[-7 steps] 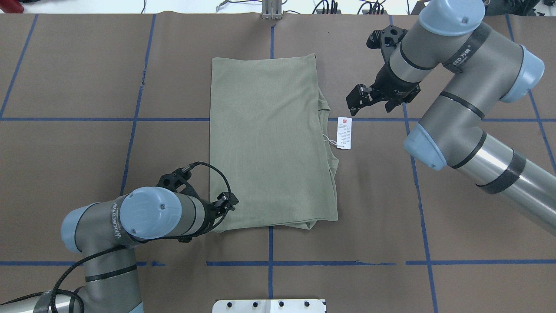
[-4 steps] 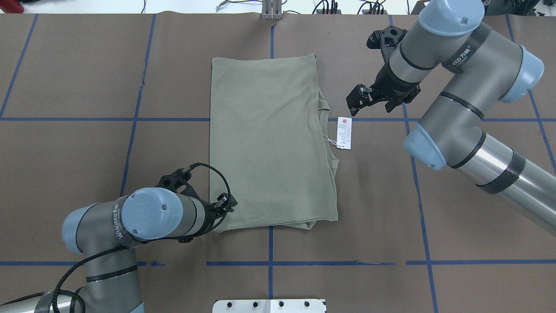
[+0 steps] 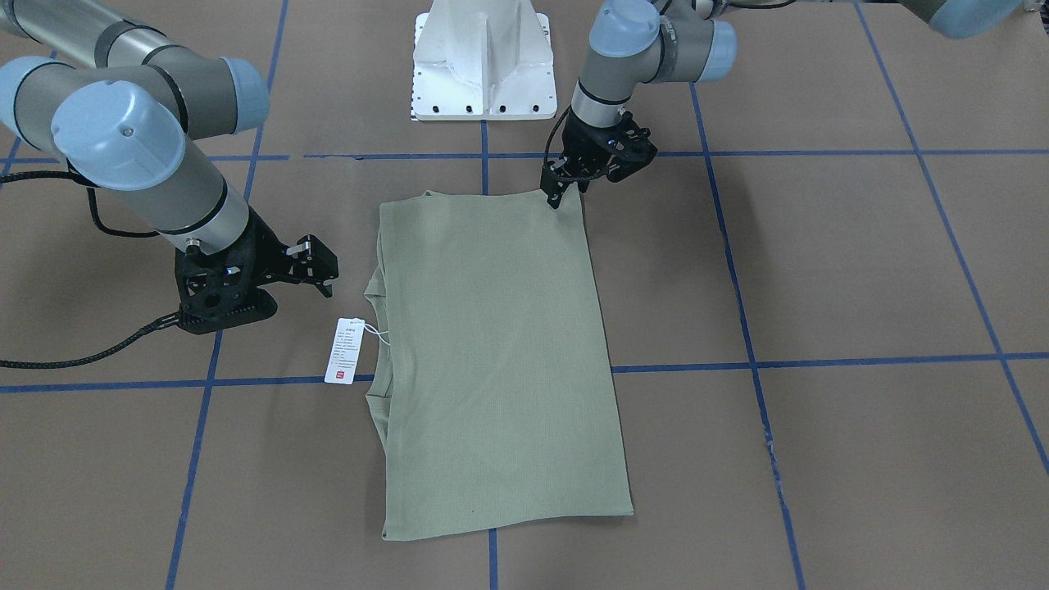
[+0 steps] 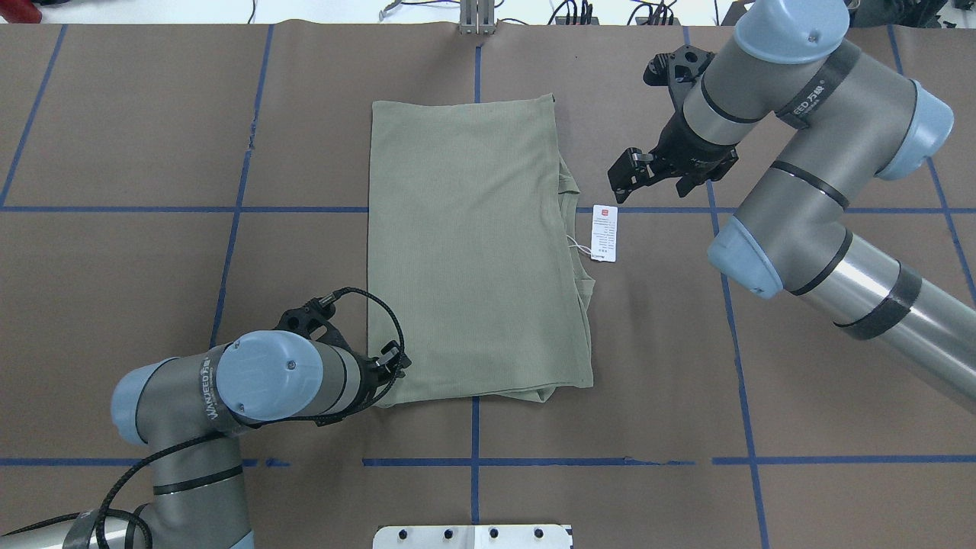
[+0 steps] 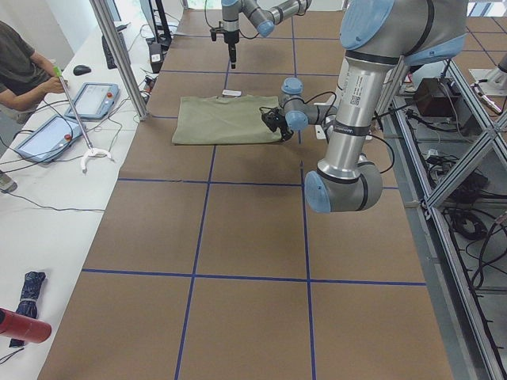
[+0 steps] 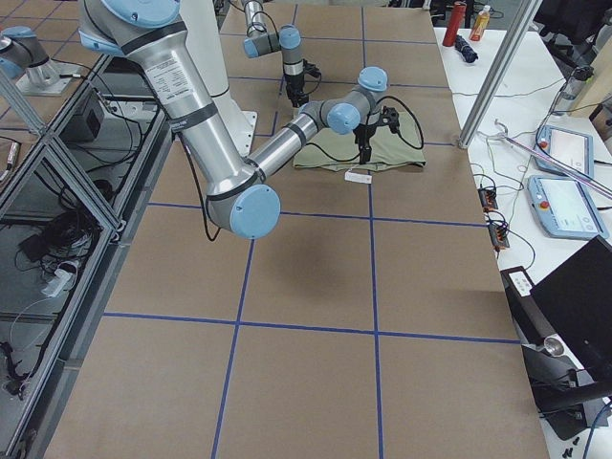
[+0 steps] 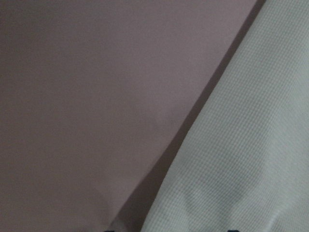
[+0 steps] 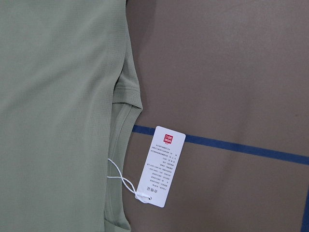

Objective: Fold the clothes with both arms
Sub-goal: 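Lower the right gripper to the shirt's other near corner beside the tag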

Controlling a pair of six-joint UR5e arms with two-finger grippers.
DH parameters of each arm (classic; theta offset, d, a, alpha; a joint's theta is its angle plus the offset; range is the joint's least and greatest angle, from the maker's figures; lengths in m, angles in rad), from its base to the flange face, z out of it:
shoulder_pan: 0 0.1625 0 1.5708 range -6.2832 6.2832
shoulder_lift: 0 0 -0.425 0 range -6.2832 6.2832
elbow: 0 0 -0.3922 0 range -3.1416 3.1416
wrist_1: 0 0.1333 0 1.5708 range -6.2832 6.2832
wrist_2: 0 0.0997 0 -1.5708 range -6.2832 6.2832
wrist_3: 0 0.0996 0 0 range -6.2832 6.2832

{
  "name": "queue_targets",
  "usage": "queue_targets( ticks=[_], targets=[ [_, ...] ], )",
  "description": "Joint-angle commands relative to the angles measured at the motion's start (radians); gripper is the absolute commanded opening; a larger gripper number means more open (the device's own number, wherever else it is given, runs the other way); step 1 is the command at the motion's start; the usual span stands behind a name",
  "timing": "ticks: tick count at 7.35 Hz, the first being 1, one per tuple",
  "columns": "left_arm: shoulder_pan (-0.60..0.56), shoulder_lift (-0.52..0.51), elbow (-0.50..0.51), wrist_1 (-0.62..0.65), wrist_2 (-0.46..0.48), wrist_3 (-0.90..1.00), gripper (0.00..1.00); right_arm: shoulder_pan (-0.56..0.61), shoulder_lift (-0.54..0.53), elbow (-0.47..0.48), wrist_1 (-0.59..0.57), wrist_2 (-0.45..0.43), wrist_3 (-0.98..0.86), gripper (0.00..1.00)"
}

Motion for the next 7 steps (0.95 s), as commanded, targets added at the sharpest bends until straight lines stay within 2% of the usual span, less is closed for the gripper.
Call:
queue_targets(
  ticks=[1, 2, 3, 5, 7],
  targets=[
    [0.000, -0.001, -0.004, 0.000, 0.000, -0.002, 0.22, 0.000, 0.000, -0.002, 0.000, 0.000, 0.000, 1.00],
    [0.000, 0.001, -0.005, 0.000, 0.012, -0.002, 0.09, 0.000, -0.002, -0.002, 0.000, 0.000, 0.000, 1.00],
    [0.000, 0.001, -0.013, 0.000, 0.019, -0.002, 0.00, 0.000, -0.003, 0.000, 0.002, 0.001, 0.001, 1.00],
    [0.000, -0.002, -0.031, 0.000, 0.017, 0.009, 0.00, -0.017, -0.020, 0.011, 0.006, 0.004, 0.073, 1.00],
    [0.009, -0.004, -0.062, 0.024, 0.014, 0.009, 0.00, -0.110, -0.040, 0.079, 0.008, -0.021, 0.340, 1.00]
  ],
)
